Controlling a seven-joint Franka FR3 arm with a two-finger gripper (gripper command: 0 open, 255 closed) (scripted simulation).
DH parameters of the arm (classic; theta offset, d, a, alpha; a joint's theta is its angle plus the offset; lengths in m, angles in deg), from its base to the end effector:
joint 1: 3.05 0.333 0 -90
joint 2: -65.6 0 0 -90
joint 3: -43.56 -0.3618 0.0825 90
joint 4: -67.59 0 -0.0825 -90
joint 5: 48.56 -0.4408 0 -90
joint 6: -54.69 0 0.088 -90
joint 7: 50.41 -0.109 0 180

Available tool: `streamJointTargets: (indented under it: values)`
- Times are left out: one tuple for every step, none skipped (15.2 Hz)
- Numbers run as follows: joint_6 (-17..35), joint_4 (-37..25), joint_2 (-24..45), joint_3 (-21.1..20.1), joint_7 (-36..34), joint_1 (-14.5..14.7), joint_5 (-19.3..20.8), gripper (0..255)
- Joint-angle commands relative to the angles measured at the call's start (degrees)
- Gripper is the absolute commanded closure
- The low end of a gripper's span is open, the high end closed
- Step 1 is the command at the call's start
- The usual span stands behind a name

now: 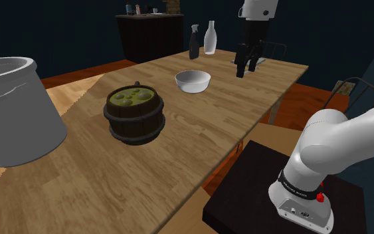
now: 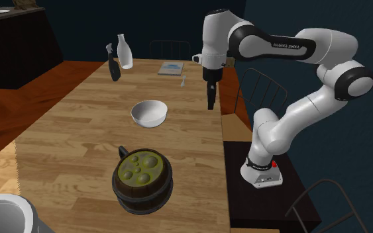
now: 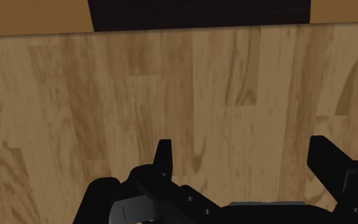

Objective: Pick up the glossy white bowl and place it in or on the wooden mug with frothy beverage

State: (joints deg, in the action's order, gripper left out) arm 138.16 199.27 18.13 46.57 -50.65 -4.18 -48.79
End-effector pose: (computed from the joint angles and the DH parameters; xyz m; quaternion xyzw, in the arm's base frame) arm 0.3051 -0.0289 0.6544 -0.9993 0.0294 0.0062 0.0215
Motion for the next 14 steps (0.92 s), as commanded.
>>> streamJointTargets:
  values:
    - [0.0,0.0,0.0,0.0,0.0,0.0,0.0,0]
    - [1.4,-0.5,1.7,0.8,0.8,-0.1,0.3,0]
    - [2.7,-1.1,3.3,1.7,1.6,-0.2,0.6,0]
    - [4.0,-1.7,5.1,2.5,2.4,-0.3,0.8,0]
    - [5.2,-2.4,6.8,3.3,3.2,-0.3,1.0,0]
    - [6.4,-3.2,8.6,4.1,4.0,-0.4,1.1,0]
    - [7.5,-4.1,10.5,4.9,4.8,-0.4,1.2,0]
    - [8.6,-5.0,12.3,5.7,5.7,-0.4,1.2,0]
    - [9.7,-6.0,14.2,6.5,6.5,-0.4,1.2,0]
    - [10.7,-7.1,16.1,7.3,7.4,-0.4,1.0,0]
    - [11.6,-8.3,18.1,8.1,8.2,-0.3,0.9,0]
    - [12.5,-9.5,20.1,8.9,9.1,-0.3,0.6,0]
    - [13.3,-10.8,22.0,9.7,10.0,-0.2,0.3,0]
    - [14.1,-12.2,24.1,10.4,10.9,-0.2,-0.1,0]
